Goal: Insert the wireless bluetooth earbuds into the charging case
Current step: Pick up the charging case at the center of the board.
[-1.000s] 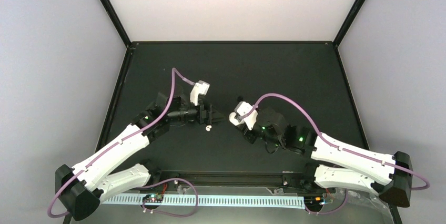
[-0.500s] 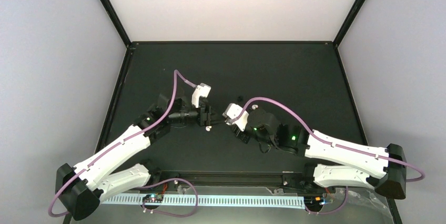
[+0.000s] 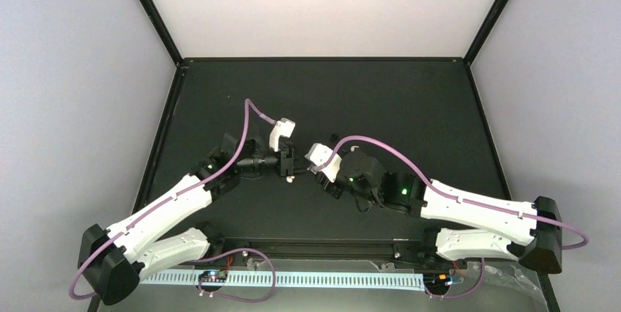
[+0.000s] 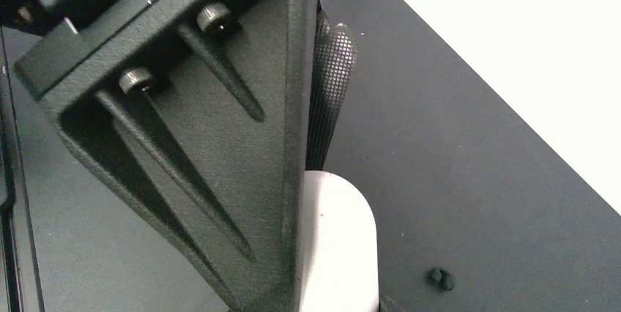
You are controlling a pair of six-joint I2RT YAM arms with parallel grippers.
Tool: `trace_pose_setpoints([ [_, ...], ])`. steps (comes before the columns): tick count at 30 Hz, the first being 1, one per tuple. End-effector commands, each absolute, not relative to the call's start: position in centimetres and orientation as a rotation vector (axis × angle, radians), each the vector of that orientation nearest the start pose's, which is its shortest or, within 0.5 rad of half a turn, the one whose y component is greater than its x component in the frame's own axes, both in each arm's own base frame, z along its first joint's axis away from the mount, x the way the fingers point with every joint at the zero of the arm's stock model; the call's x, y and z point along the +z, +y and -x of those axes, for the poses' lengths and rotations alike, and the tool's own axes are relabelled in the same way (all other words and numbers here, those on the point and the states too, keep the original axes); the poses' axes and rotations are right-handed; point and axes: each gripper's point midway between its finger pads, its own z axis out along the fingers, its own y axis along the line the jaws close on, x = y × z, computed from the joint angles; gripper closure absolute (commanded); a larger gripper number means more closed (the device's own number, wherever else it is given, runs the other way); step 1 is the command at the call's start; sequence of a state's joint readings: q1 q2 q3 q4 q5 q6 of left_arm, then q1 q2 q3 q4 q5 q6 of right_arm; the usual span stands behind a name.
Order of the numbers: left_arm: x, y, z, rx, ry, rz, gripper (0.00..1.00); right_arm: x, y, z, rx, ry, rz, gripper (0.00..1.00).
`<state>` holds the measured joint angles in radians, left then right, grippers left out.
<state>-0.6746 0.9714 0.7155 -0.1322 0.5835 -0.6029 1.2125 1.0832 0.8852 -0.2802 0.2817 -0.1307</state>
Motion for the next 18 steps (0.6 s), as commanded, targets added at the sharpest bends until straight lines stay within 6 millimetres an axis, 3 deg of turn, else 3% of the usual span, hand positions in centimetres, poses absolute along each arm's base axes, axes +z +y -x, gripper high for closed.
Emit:
trace_pose_setpoints([
  [1, 25.19, -28.50, -18.88, -1.451, 2.077, -0.524, 0.56, 26.93, 32.60, -17.53, 0.397, 1.656, 1.082, 0.63],
  [11, 25.40, -28.81, -18.78, -1.492, 2.063, -0.521, 0.67, 26.92, 32.60, -17.57, 0.398, 1.649, 1.074, 0.63],
  [18, 25.75, -28.85, -18.78, -1.498, 2.049, -0.524, 0.83, 26.94, 32.68, -17.47, 0.406, 1.646, 1.076, 0.61],
])
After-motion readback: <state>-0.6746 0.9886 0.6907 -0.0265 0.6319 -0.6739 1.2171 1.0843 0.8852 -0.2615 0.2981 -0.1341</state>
